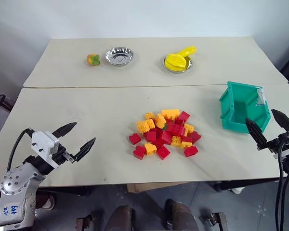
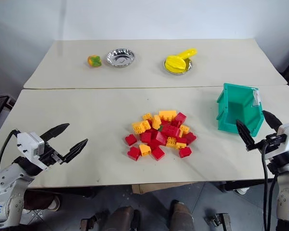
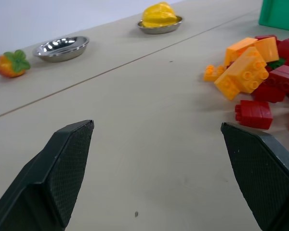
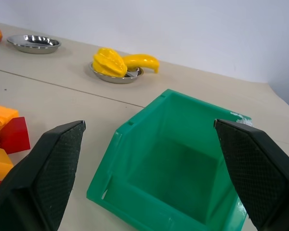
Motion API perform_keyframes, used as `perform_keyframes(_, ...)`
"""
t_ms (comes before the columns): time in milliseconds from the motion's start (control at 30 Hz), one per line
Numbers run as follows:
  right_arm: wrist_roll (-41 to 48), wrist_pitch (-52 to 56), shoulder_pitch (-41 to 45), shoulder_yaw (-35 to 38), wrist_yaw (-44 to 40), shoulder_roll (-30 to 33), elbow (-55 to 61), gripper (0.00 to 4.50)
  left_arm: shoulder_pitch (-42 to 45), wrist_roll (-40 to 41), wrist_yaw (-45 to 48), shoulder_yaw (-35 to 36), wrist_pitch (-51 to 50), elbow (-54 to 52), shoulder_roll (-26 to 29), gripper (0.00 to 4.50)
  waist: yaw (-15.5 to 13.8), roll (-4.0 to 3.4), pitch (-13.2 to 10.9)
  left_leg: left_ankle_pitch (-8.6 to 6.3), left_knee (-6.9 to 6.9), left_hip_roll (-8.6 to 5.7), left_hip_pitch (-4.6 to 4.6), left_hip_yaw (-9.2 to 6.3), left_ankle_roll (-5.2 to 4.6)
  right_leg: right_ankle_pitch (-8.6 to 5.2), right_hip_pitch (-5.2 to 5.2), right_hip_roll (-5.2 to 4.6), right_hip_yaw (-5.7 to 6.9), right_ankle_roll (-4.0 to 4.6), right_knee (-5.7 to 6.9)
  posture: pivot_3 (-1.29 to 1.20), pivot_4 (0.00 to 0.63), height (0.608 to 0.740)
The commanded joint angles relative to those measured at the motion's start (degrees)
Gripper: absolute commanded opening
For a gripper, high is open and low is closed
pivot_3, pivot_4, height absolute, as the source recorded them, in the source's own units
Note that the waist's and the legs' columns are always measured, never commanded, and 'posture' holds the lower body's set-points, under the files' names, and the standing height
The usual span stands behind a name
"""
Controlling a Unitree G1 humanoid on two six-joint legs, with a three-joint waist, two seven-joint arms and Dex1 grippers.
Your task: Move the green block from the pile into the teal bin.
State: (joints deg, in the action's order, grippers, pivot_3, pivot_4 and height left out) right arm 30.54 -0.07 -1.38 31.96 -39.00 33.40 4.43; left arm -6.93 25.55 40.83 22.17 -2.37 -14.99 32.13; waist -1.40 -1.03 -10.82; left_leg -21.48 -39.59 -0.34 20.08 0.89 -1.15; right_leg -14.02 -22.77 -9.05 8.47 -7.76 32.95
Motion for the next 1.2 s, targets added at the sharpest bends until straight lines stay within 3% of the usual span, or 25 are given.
perform_keyframes(33,0.6,-0.8,0.4,0.5,-0.2,0.2,1.3,4.48,0.6,1.1,0.4,0.9,-0.3,-1.4,1.1,4.5,0.0,0.0,0.0,0.0,0.0,0.0,0.0,0.02,0.0,0.0,-0.01,0.02,-0.03,0.0,0.0,0.0,0.15,0.74)
perform_keyframes(133,2.2,0.8,0.7,-0.2,-2.5,1.3,1.6,4.48,2.4,4.1,3.2,-0.8,-2.8,-1.5,1.9,4.5,-0.1,0.0,0.0,0.0,-0.01,0.02,0.0,0.06,0.0,0.0,-0.01,0.05,-0.04,0.0,0.0,0.0,0.15,0.74)
perform_keyframes(300,6.7,5.2,-2.6,-1.4,-15.4,7.6,4.2,4.48,5.3,3.1,18.3,-7.8,2.3,-0.3,6.8,4.5,-0.1,-0.04,0.0,-0.02,-0.06,0.05,0.01,0.48,0.0,0.0,-0.01,0.09,-0.05,0.01,-0.02,0.0,0.15,0.74)
perform_keyframes(333,6.4,4.7,-4.0,-1.5,-18.8,9.4,4.1,4.31,6.1,2.8,20.4,-8.7,3.6,0.8,7.4,4.5,-0.1,-0.05,0.0,-0.04,-0.06,0.06,0.01,0.51,0.0,0.0,-0.01,0.12,-0.07,0.02,-0.02,0.0,0.15,0.74)
perform_keyframes(400,5.1,2.8,-6.0,-1.6,-25.0,12.6,2.6,3.88,8.6,2.7,23.1,-9.7,5.3,3.6,8.1,4.5,-0.1,-0.05,0.0,-0.12,-0.06,0.04,0.0,0.58,0.04,0.0,-0.01,0.29,-0.1,0.04,-0.09,0.0,0.15,0.74)
perform_keyframes(600,4.2,2.5,-5.1,-4.6,-32.7,16.0,0.3,1.88,12.3,3.2,26.0,-9.5,6.1,8.5,8.6,4.5,0.2,-0.03,0.0,-0.16,-0.09,0.13,-0.13,0.78,0.11,0.03,-0.01,0.48,-0.26,0.12,-0.09,0.0,0.15,0.74)
perform_keyframes(767,3.0,9.3,-0.7,-17.0,-34.3,16.3,6.3,0.13,10.9,5.5,24.0,-8.5,2.9,5.9,7.7,4.5,0.1,0.0,0.0,-0.22,-0.02,0.25,-0.44,1.05,0.13,0.03,-0.01,0.51,-0.66,0.11,0.01,0.0,0.15,0.74)
perform_keyframes(1033,-1.5,24.5,17.8,-36.2,-23.9,7.9,11.6,0.06,5.1,6.7,21.2,-6.7,0.4,0.2,6.7,4.5,0.1,0.02,0.0,-0.39,-0.04,0.47,-0.66,0.99,0.14,0.03,-0.07,0.52,-0.93,0.11,0.05,0.0,0.15,0.74)
perform_keyframes(1200,-7.5,30.7,28.6,-45.5,-18.0,0.6,7.8,0.06,4.2,6.5,20.3,-6.4,-0.2,-1.0,6.7,4.5,0.1,0.05,0.0,-0.39,-0.14,0.42,-0.31,0.99,0.14,0.04,-0.48,0.5,-0.97,0.13,0.19,0.0,0.15,0.74)
